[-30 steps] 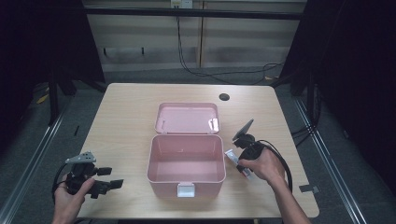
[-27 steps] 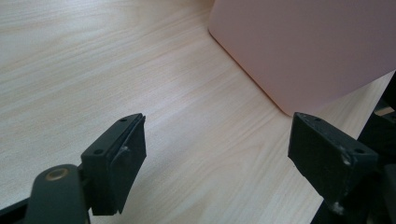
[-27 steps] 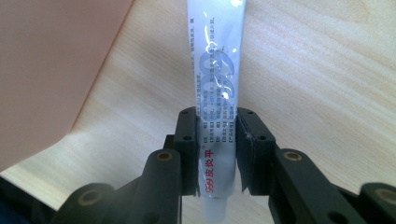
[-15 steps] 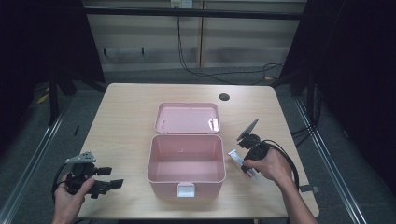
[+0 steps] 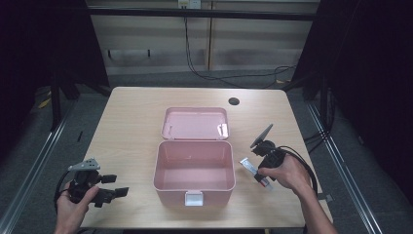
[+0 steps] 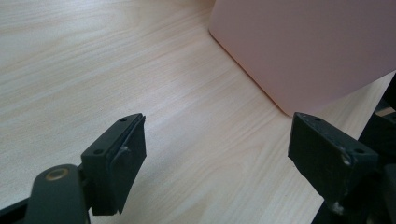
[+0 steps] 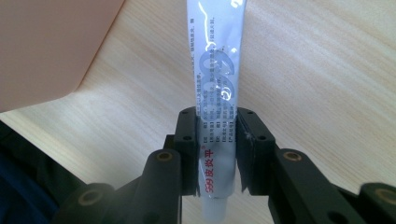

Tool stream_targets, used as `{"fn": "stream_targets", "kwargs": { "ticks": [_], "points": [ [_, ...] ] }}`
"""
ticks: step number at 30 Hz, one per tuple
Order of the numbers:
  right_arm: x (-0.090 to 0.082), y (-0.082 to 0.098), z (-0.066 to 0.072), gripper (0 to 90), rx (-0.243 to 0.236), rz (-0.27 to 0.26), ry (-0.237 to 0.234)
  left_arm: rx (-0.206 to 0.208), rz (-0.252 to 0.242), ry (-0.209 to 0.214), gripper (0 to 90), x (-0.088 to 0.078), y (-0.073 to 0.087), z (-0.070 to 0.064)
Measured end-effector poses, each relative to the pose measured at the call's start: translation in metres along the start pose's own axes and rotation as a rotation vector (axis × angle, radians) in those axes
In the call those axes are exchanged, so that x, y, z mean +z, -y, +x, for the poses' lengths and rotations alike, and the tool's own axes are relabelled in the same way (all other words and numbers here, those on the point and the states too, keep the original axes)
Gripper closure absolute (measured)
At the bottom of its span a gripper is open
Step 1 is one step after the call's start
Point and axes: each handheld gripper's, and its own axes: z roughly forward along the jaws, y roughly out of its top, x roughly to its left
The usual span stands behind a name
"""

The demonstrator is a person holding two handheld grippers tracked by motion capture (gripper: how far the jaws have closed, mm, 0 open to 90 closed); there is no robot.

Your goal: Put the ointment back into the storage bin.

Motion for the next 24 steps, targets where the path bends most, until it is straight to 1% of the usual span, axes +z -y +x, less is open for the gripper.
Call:
{"fn": "stream_targets", "kwargs": {
  "ticks": [1,4,5,6,9,13,14,15,16,17,19,21,24],
  "points": [
    [-0.002,0.001,0.000,71.9,-0.012,-0.006,-0.001,0.001,0.001,0.000,19.1,0.000,0.000,0.000],
    [-0.005,0.002,0.001,71.9,-0.023,-0.002,0.002,0.001,0.001,0.001,19.1,0.000,0.000,0.000],
    [-0.006,0.003,0.001,71.8,-0.034,-0.007,0.002,0.001,0.001,0.000,19.1,0.000,0.000,0.000],
    [-0.010,0.004,0.002,71.8,-0.056,-0.003,0.012,0.002,0.001,0.000,19.1,0.000,0.000,0.000],
    [-0.014,0.007,0.004,71.9,-0.083,0.002,0.007,0.002,-0.001,-0.001,19.1,-0.001,0.000,0.000],
    [-0.019,0.011,0.005,71.8,-0.096,-0.016,-0.001,0.001,-0.001,-0.001,19.1,0.000,0.000,0.000],
    [-0.020,0.012,0.005,71.8,-0.101,-0.020,-0.006,0.001,-0.001,0.000,19.1,0.000,0.000,0.000],
    [-0.020,0.013,0.005,71.8,-0.103,-0.028,-0.021,0.001,-0.001,0.000,19.1,0.000,0.000,0.000],
    [-0.021,0.014,0.004,71.8,-0.116,-0.033,-0.028,0.002,0.000,0.000,19.1,0.000,0.000,0.000],
    [-0.021,0.014,0.004,71.8,-0.116,-0.033,-0.028,0.002,0.000,0.000,19.1,0.000,0.000,0.000],
    [-0.023,0.018,0.005,71.8,-0.119,-0.050,-0.037,0.000,-0.001,-0.002,19.1,0.000,0.000,0.000],
    [-0.025,0.019,0.005,71.8,-0.119,-0.049,-0.042,0.001,-0.001,0.000,19.1,0.000,0.000,0.000],
    [-0.031,0.024,0.007,71.9,-0.141,-0.063,-0.047,0.001,-0.001,-0.001,19.1,0.000,0.000,0.000]
  ]
}}
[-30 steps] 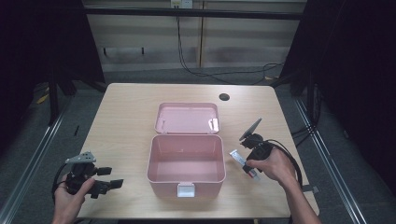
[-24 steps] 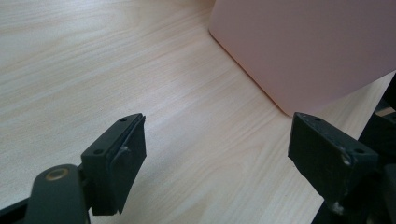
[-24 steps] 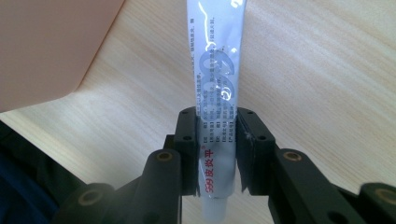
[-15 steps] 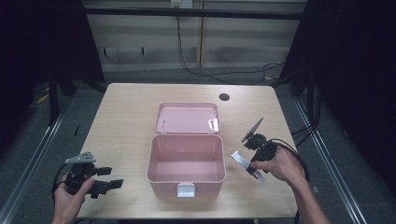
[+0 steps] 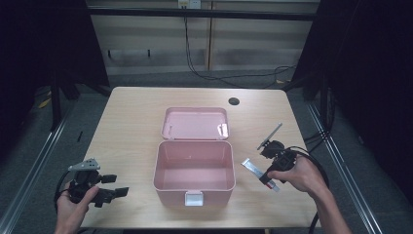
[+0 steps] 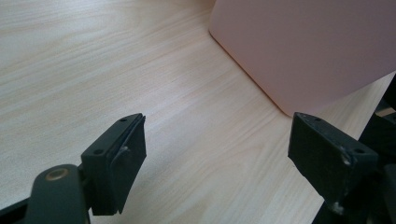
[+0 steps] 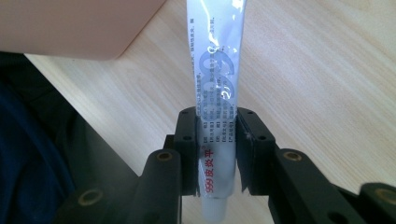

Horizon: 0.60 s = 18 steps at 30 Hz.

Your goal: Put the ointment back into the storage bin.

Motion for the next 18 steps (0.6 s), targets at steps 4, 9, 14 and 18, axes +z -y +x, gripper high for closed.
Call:
{"fn": "stream_targets", "kwargs": {
  "ticks": [4,9,14,18],
  "points": [
    [-0.005,0.002,0.002,71.8,-0.014,-0.002,-0.003,-0.001,0.001,-0.001,19.1,0.000,0.000,0.000],
    [-0.017,0.004,0.006,71.9,-0.049,-0.014,0.005,0.000,0.000,0.000,19.1,0.000,0.000,0.000],
    [-0.028,0.006,0.010,71.9,-0.078,-0.051,0.004,-0.003,0.002,0.000,19.1,0.000,0.000,0.000],
    [-0.033,0.007,0.012,71.9,-0.087,-0.053,-0.001,-0.001,0.002,0.000,19.1,0.000,0.000,0.000]
  ]
}}
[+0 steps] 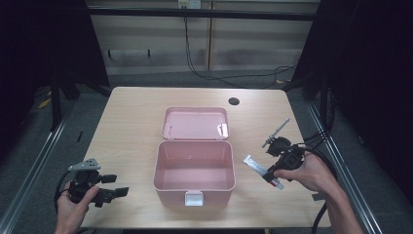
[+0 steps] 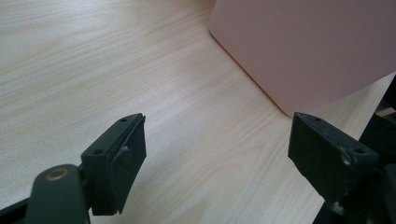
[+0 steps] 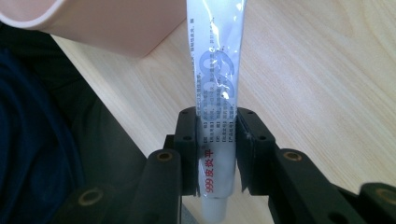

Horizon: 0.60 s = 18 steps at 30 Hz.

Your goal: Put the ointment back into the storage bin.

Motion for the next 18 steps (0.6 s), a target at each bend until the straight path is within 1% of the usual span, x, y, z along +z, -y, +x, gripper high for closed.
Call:
{"fn": "stream_targets", "kwargs": {
  "ticks": [2,4,5,8,11,12,14,17,18],
  "points": [
    [-0.004,0.000,0.000,71.9,-0.004,-0.003,-0.009,-0.001,0.001,-0.002,19.1,0.000,0.000,0.000],
    [-0.006,-0.001,0.001,71.9,-0.007,-0.006,-0.006,-0.003,0.002,-0.001,19.1,0.000,0.000,0.000],
    [-0.011,-0.004,0.001,71.9,-0.015,-0.014,-0.006,0.000,0.001,0.000,19.1,0.000,0.000,0.000],
    [-0.013,-0.006,0.002,71.9,-0.022,-0.022,-0.014,-0.002,0.001,-0.001,19.1,0.000,0.000,0.000],
    [-0.018,-0.012,0.007,71.9,-0.044,-0.020,-0.008,0.002,0.000,0.001,19.1,0.000,0.000,0.000],
    [-0.018,-0.012,0.007,71.9,-0.044,-0.020,-0.008,0.002,0.000,0.001,19.1,0.000,0.000,0.000],
    [-0.022,-0.016,0.010,71.9,-0.061,-0.021,-0.014,0.003,0.003,0.000,19.1,0.000,0.000,0.000],
    [-0.025,-0.019,0.011,71.9,-0.063,-0.025,-0.006,0.004,0.005,0.000,19.1,0.001,0.000,-0.001],
    [-0.027,-0.022,0.013,71.9,-0.080,-0.021,-0.014,0.002,0.001,0.001,19.1,0.000,0.000,-0.001]
  ]
}}
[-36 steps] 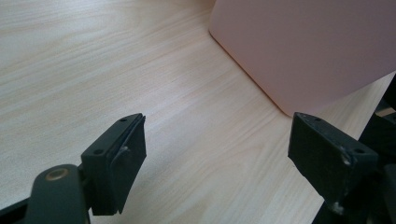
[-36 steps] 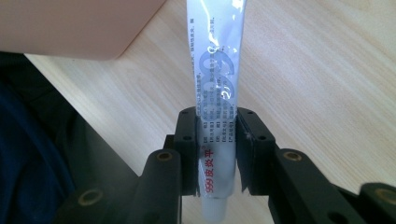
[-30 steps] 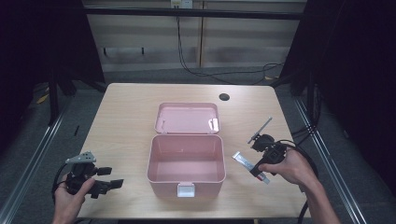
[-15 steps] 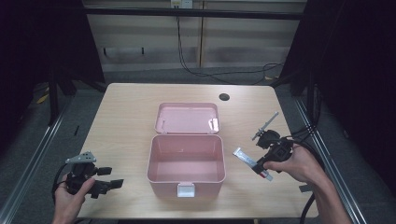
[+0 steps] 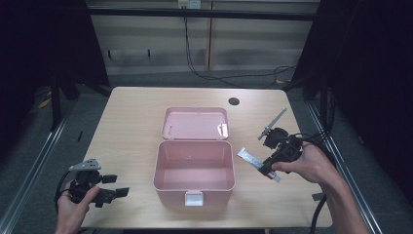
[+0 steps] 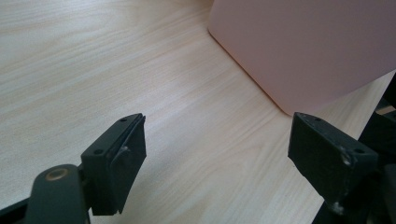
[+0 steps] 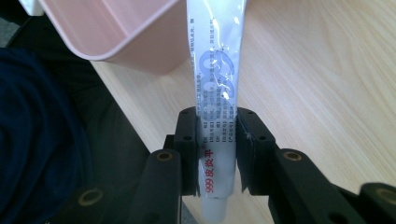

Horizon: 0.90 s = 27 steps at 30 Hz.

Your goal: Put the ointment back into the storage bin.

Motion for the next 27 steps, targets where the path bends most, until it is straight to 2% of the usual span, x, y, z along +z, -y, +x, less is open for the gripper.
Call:
{"fn": "stream_targets", "kwargs": {
  "ticks": [5,9,13,23,27],
  "points": [
    [-0.003,-0.008,0.003,71.9,-0.028,-0.009,-0.010,0.002,0.000,0.002,19.1,0.000,0.000,0.000],
    [-0.006,-0.021,0.010,71.9,-0.066,-0.005,-0.007,0.002,-0.002,0.002,19.1,0.000,0.000,0.001],
    [-0.007,-0.029,0.015,71.9,-0.073,-0.005,-0.008,0.002,-0.001,0.003,19.1,0.000,0.000,0.000],
    [-0.005,-0.044,0.027,71.8,-0.147,0.018,-0.027,0.000,-0.002,-0.002,19.1,-0.001,0.000,0.001],
    [-0.003,-0.052,0.031,71.8,-0.156,0.019,-0.029,0.002,-0.003,-0.001,19.1,-0.001,0.000,0.001]
  ]
}}
